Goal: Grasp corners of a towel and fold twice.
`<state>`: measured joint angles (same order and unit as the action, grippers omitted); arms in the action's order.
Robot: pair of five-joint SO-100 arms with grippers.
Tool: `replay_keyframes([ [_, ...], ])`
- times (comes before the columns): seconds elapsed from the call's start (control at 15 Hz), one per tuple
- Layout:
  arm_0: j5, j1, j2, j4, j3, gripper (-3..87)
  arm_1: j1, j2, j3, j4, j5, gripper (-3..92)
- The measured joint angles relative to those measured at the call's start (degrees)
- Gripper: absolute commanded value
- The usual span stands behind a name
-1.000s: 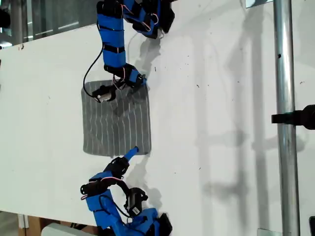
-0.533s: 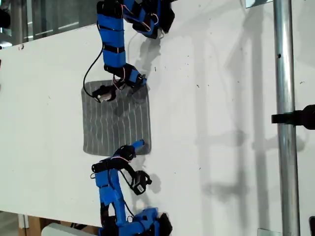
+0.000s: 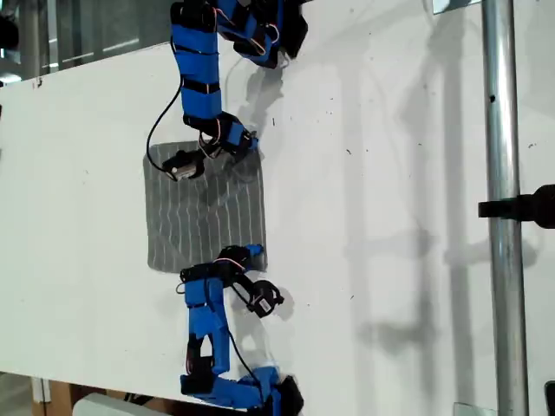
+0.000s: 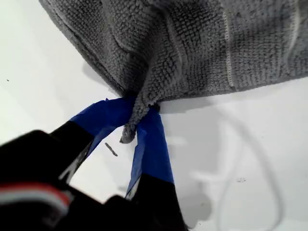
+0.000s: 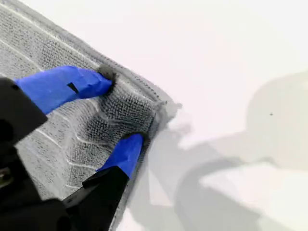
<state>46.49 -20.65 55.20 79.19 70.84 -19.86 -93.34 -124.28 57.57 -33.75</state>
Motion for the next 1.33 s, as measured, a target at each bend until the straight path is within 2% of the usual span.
replay_keyframes([
  [0.27,2.1,1.0,-1.3,2.7,-2.6,-2.9,0.4,-0.9,0.0,-0.4,-0.1,-0.2],
  [0.47,1.9,3.6,0.0,6.8,-5.2,-2.9,3.1,-8.8,0.5,7.1,-2.7,-0.2],
  [0.67,2.9,8.0,9.0,11.0,-5.7,-2.9,13.1,-19.9,5.1,18.3,-8.7,-0.2],
  [0.8,5.0,12.0,13.5,13.1,-5.7,-2.9,22.0,-20.9,8.9,20.7,-12.7,-0.2],
  [0.93,5.9,13.9,14.4,13.6,-5.6,-2.9,23.2,-19.6,13.3,22.3,-12.7,-0.2],
  [1.0,5.5,13.1,14.4,13.6,-5.6,-2.9,20.3,-19.2,13.5,22.9,-11.2,-0.2],
  [1.07,1.9,10.8,14.4,13.4,-5.7,-2.9,15.4,-18.5,13.5,23.6,-8.7,-0.2],
  [1.33,-14.4,-6.0,10.5,12.7,-16.3,-2.9,-12.0,-13.8,15.6,22.7,7.8,-0.2],
])
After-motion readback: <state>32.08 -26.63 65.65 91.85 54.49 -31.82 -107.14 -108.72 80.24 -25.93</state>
